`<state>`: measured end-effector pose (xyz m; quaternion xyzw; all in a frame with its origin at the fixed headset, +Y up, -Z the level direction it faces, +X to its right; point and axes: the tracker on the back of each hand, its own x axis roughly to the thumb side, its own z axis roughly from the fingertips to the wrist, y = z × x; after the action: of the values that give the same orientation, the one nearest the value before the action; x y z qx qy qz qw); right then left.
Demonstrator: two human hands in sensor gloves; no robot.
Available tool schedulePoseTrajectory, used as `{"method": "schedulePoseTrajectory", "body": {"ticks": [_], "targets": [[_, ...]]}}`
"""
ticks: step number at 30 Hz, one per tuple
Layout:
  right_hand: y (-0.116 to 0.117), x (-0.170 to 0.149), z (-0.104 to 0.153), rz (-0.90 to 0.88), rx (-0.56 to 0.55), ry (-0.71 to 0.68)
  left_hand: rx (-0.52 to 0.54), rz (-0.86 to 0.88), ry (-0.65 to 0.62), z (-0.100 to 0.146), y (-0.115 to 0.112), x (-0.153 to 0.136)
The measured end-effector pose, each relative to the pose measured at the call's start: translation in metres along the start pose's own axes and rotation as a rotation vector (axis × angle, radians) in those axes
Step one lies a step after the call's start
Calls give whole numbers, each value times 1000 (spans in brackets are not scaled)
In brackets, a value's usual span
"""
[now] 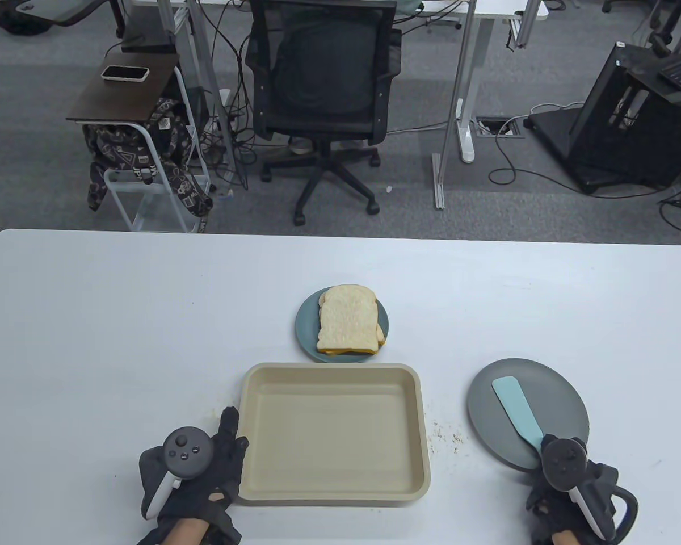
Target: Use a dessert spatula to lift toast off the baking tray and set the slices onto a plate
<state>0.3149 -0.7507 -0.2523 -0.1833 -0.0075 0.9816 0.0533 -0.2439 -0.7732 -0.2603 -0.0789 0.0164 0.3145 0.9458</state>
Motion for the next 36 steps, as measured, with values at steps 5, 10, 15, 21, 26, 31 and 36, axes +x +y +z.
{"method": "schedulePoseTrajectory", "body": {"ticks": [5, 10, 15, 21, 26, 31, 36], "targets": [[-41, 39, 35, 68, -238, -118, 193, -157, -129, 28, 29, 21], [-75, 106, 93, -42, -459, -357, 380, -210, -317, 59, 43, 52], [-75, 161, 126, -143, -501, -543, 440, -236, -413, 73, 41, 64], [-48, 193, 136, -104, -477, -664, 457, -260, -450, 77, 32, 64], [-27, 193, 130, -83, -412, -680, 444, -298, -431, 71, 24, 62], [-17, 185, 121, -111, -366, -656, 421, -333, -411, 65, 16, 60], [-12, 181, 117, -106, -335, -642, 409, -342, -406, 63, 16, 60]]}}
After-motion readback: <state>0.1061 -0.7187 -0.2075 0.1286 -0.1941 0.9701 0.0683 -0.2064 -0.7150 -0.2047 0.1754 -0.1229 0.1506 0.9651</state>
